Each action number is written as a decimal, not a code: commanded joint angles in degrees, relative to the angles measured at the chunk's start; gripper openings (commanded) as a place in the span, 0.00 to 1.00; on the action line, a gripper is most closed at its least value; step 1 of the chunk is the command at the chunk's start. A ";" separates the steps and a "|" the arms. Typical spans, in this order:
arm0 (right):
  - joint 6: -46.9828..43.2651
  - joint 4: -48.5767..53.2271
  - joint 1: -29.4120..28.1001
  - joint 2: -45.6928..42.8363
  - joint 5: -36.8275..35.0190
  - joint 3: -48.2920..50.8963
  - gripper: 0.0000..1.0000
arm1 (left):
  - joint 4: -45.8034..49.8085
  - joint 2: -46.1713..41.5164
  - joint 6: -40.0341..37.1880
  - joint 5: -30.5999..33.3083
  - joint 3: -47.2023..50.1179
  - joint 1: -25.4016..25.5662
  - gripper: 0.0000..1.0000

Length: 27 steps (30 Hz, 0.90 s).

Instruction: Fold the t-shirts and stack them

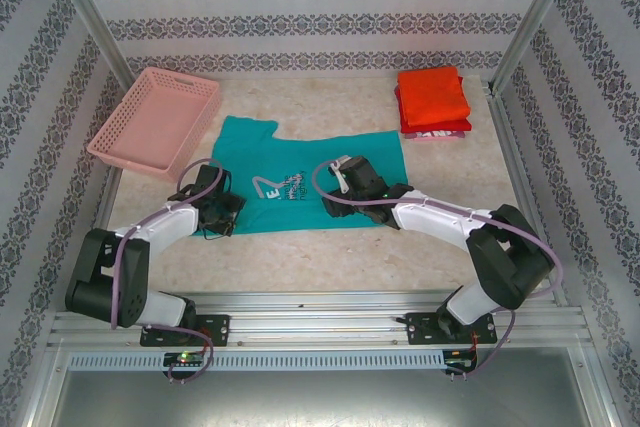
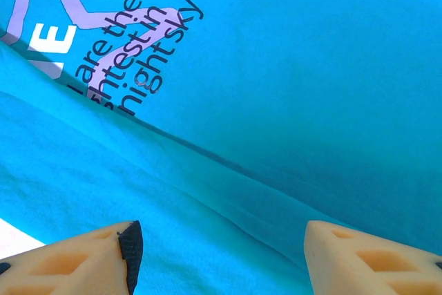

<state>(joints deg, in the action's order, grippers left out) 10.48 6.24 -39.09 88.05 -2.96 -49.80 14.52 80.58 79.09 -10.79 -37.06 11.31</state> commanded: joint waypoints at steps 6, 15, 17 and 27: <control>-0.03 1.29 2.06 -3.26 -2.74 1.80 0.63 | -0.24 0.04 0.97 -0.21 -2.80 0.73 0.27; 2.05 1.44 4.89 -4.48 -4.60 3.77 0.63 | 0.62 0.90 -1.26 -0.73 -5.63 0.66 0.00; 0.50 1.11 5.10 -4.83 -4.44 4.43 0.63 | 0.73 1.25 -1.69 -0.73 -6.54 0.73 0.00; -15.25 -2.73 2.80 -1.61 0.03 1.31 0.66 | 3.47 4.86 -5.35 0.17 -14.62 0.69 0.00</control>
<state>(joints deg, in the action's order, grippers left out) 1.85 5.45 -35.11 84.88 -5.04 -45.87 15.03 84.36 75.99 -11.55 -49.39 11.31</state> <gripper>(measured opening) 0.658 0.050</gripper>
